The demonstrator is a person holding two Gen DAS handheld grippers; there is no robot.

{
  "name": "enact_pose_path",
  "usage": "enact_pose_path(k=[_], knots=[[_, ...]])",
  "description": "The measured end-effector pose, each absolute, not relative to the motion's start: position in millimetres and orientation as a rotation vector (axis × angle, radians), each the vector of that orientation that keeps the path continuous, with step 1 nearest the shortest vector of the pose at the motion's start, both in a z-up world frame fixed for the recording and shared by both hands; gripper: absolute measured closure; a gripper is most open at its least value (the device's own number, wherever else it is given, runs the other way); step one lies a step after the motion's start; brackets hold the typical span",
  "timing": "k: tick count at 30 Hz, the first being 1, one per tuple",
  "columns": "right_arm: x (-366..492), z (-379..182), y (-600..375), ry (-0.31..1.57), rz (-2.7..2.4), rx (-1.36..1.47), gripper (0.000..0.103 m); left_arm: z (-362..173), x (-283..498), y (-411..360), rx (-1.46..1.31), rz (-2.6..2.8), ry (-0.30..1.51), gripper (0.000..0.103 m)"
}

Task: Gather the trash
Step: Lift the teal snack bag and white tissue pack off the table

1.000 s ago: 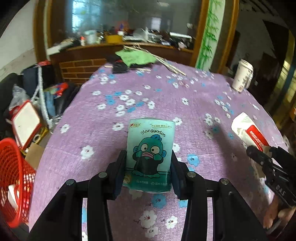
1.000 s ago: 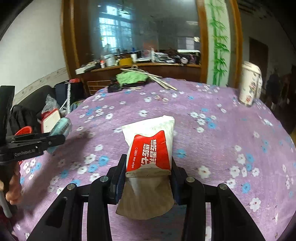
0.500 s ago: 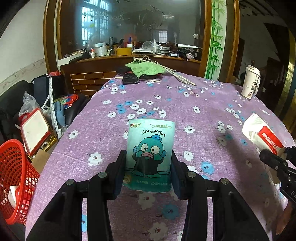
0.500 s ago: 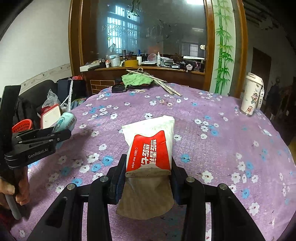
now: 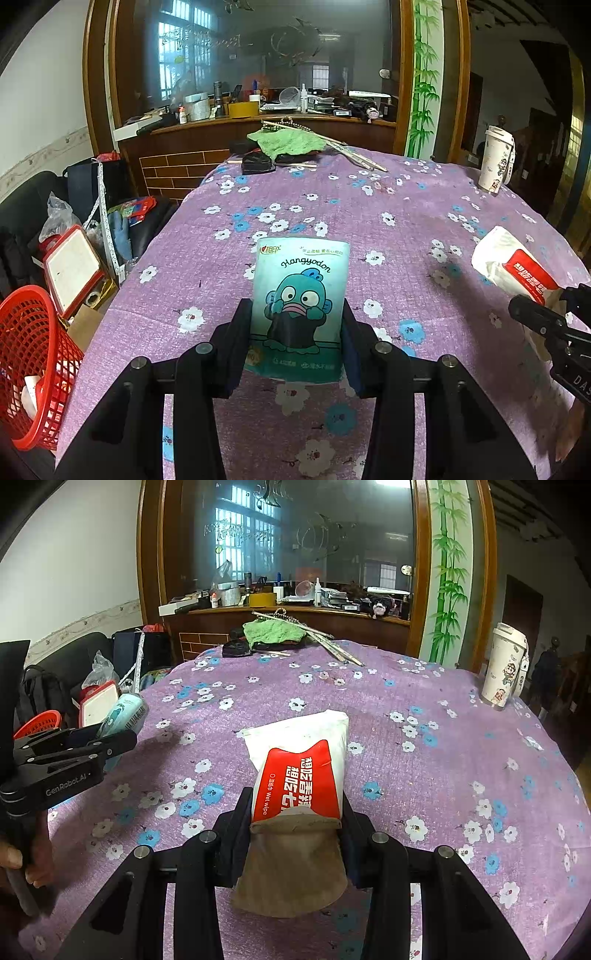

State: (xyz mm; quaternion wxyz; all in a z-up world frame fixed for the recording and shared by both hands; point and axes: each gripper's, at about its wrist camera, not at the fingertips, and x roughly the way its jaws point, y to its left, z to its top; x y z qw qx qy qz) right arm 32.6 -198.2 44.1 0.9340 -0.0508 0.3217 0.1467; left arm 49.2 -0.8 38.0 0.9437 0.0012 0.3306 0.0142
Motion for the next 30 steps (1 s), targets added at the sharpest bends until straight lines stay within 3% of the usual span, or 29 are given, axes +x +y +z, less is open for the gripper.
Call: enact_pose_path(k=[30], knots=[[31.0, 45.5, -199.3, 0.653, 0.296, -0.102, 0.059, 38.2, 45.9, -3.6, 0.016, 0.041, 0.672, 0.06]])
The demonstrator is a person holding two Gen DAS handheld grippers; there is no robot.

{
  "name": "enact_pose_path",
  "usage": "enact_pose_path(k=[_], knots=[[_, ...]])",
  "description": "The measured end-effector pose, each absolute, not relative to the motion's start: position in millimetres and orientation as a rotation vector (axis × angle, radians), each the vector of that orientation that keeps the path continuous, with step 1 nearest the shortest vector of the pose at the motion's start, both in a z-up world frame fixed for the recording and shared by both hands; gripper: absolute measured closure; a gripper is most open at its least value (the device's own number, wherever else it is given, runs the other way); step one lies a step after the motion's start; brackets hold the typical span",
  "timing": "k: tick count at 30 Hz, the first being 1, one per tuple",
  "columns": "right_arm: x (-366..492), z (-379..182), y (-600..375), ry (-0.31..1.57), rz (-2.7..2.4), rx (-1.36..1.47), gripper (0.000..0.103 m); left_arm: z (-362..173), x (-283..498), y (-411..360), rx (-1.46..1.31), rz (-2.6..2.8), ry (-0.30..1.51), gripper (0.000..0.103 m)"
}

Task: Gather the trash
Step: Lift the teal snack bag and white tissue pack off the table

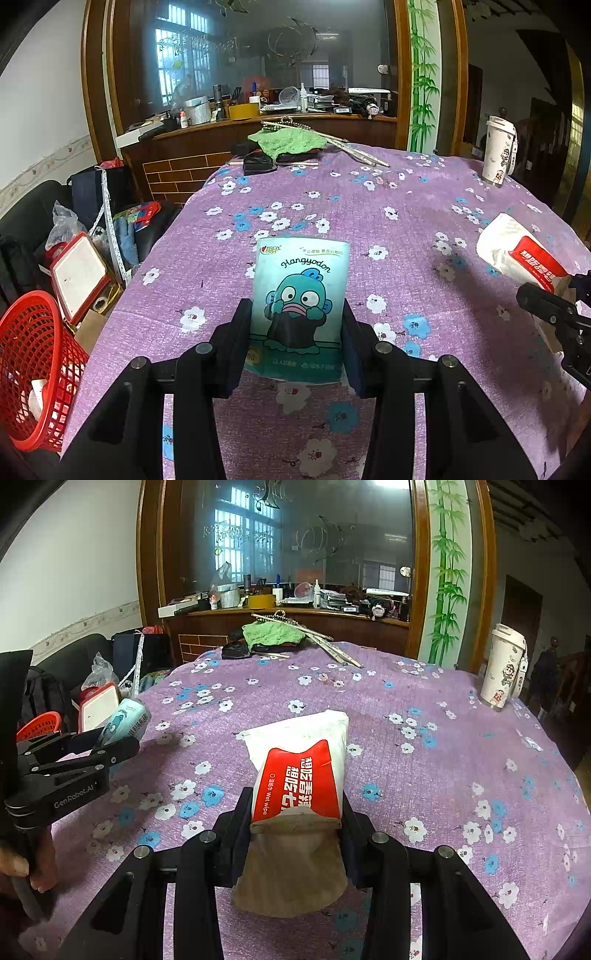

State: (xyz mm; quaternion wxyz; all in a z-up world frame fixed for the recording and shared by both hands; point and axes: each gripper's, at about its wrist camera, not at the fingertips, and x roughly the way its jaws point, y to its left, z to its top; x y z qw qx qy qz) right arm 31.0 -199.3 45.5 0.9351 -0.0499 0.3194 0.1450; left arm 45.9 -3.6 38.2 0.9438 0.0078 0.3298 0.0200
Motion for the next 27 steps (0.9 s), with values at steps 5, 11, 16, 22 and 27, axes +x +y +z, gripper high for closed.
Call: enact_pose_path(k=[5, 11, 16, 22, 27], knots=[[32, 45, -199, 0.653, 0.294, -0.104, 0.059, 38, 45, -4, 0.02, 0.046, 0.667, 0.06], [31, 46, -199, 0.652, 0.294, -0.103, 0.059, 38, 45, -2, 0.025, 0.047, 0.666, 0.06], [32, 46, -199, 0.655, 0.295, -0.104, 0.059, 38, 45, -1, 0.028, 0.049, 0.664, 0.06], [33, 46, -198, 0.656, 0.295, -0.106, 0.059, 39, 44, 1, 0.014, 0.048, 0.67, 0.06], [36, 47, -200, 0.679, 0.279, -0.074, 0.059, 49, 39, 21, -0.023, 0.041, 0.679, 0.06]])
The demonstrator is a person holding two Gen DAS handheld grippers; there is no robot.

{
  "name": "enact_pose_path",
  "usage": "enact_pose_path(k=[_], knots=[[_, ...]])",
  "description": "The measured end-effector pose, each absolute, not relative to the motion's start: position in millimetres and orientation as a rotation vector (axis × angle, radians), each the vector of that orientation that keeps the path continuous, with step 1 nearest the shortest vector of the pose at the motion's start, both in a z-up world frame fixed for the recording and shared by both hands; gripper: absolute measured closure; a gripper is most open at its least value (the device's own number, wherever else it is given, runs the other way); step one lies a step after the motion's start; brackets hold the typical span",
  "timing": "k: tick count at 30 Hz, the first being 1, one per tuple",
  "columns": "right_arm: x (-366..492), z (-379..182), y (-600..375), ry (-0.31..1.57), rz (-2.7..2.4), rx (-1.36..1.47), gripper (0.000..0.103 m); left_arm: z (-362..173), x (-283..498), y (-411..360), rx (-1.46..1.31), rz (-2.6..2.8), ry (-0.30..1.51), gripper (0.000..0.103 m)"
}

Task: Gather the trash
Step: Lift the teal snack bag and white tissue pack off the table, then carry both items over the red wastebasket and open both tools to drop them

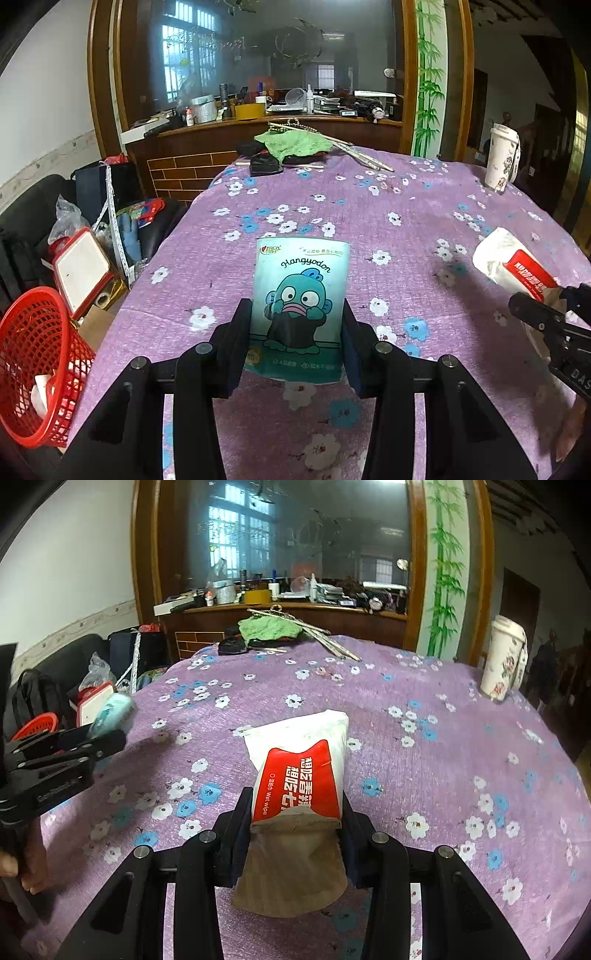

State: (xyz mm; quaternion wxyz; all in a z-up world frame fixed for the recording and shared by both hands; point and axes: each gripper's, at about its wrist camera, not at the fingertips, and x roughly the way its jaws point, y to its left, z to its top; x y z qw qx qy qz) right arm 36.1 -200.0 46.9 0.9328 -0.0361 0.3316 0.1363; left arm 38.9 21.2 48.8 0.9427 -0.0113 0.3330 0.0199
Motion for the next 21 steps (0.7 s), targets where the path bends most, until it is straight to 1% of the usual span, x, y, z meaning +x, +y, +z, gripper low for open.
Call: enact_pose_path(k=[12, 21], knots=[[10, 85, -154, 0.666, 0.378, -0.067, 0.058, 93, 0, 81, -0.047, 0.071, 0.597, 0.06], [-3, 100, -91, 0.666, 0.489, -0.094, 0.058, 107, -31, 129, -0.076, 0.141, 0.57, 0.06]])
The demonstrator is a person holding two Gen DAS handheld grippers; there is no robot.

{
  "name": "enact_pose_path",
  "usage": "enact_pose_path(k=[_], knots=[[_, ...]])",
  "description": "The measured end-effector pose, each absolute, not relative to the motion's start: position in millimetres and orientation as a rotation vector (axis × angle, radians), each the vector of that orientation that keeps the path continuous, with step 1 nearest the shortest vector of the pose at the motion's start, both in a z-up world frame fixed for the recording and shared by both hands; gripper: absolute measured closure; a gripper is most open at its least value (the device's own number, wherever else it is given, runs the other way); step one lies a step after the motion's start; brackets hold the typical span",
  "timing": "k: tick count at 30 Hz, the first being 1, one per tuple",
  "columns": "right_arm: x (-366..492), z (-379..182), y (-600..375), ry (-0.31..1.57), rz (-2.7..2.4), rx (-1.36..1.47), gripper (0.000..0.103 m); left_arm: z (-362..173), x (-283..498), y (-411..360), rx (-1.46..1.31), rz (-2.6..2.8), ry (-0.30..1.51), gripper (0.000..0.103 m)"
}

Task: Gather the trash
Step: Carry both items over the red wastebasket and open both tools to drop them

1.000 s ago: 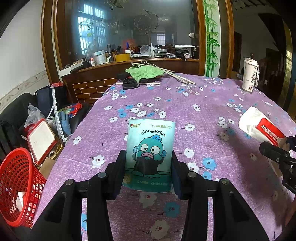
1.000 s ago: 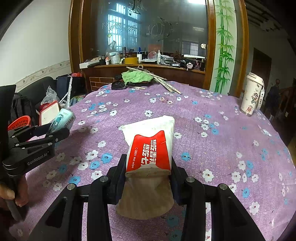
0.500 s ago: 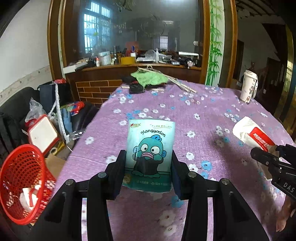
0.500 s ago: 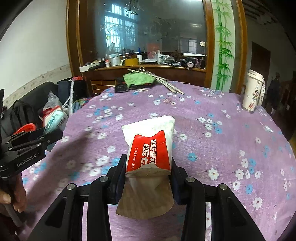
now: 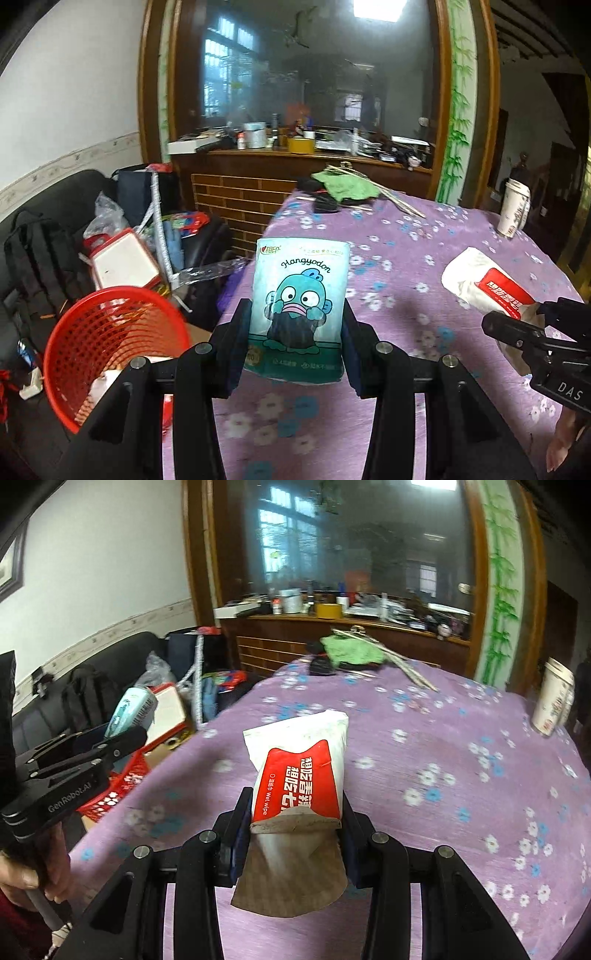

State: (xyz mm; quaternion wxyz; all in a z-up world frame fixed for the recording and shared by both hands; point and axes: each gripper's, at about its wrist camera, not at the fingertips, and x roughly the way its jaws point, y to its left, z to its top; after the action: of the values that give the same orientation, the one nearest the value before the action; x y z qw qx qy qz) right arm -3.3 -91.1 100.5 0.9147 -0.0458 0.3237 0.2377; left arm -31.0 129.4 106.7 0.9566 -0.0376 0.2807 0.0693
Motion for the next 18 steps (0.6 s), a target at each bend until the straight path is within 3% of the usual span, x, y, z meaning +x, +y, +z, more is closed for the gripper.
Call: enact_pose_path(k=[18], knots=[[-11, 105, 54, 0.689, 0.711, -0.197, 0.058, 95, -74, 238, -0.194, 0.32, 0.571, 0.06]])
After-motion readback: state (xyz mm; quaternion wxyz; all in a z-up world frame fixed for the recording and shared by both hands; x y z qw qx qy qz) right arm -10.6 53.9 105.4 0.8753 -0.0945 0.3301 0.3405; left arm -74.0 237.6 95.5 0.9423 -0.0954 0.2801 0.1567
